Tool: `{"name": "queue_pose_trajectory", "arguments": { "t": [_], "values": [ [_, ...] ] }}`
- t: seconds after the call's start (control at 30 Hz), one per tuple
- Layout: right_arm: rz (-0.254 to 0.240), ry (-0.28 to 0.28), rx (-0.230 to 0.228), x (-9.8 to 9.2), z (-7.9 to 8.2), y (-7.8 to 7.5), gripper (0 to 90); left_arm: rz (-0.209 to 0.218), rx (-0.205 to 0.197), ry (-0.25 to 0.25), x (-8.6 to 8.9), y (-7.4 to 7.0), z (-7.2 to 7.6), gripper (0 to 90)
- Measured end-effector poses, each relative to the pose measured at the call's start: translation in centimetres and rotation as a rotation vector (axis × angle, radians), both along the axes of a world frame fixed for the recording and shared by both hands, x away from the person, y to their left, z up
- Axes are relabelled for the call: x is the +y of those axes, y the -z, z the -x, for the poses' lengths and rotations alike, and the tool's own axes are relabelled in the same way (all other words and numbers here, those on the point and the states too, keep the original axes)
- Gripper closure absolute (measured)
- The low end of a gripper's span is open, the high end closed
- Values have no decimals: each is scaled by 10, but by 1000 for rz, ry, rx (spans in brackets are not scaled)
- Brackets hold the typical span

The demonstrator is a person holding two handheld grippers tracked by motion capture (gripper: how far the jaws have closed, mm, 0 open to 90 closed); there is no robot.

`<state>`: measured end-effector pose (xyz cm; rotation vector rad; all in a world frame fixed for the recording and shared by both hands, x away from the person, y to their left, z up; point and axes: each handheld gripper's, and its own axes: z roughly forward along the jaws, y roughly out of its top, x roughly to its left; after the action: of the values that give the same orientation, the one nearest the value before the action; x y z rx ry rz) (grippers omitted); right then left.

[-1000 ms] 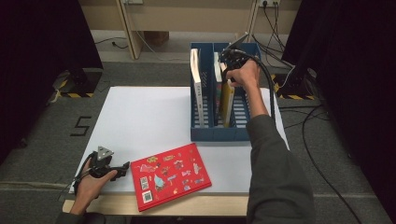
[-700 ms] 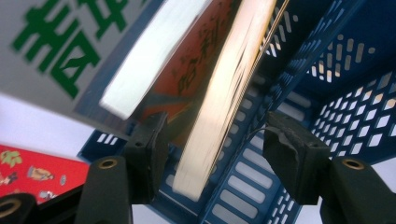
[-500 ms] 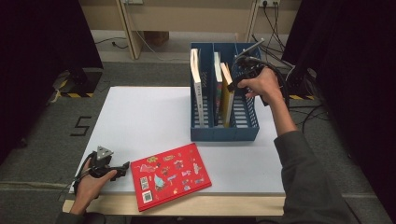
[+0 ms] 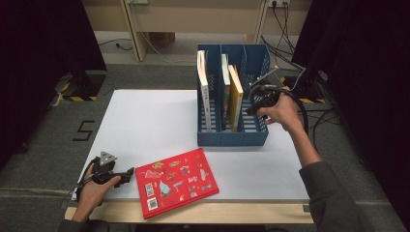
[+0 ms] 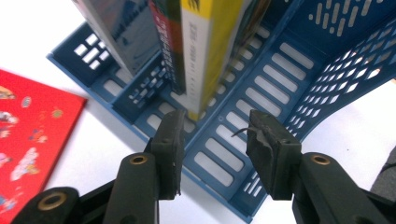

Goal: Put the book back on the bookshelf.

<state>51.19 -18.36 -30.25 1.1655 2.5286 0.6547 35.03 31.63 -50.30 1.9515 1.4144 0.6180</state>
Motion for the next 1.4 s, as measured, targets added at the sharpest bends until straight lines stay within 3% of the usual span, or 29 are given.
{"name": "queue_pose_trajectory", "arguments": {
  "t": [0.37, 0.67, 0.73, 0.97, 1.23, 1.4],
  "values": [
    [-21, 1, -38, 8, -11, 26, 629, -1, -6, -4, -1, 0, 0, 120],
    [1, -44, -18, 24, -23, 50, 754, 0, -5, -4, -1, 0, 0, 120],
    [7, -43, -27, 27, -24, 52, 768, -3, -5, -2, -1, 0, 0, 120],
    [-54, -16, -36, 32, -34, 58, 767, -3, -4, -2, -1, 0, 0, 120],
    [-43, -8, -41, 46, -47, 59, 744, -5, -6, -2, -1, 0, 0, 121],
    [-34, -7, -41, 46, -45, 60, 707, -4, -4, 2, 0, 0, 0, 122]
  ]
}}
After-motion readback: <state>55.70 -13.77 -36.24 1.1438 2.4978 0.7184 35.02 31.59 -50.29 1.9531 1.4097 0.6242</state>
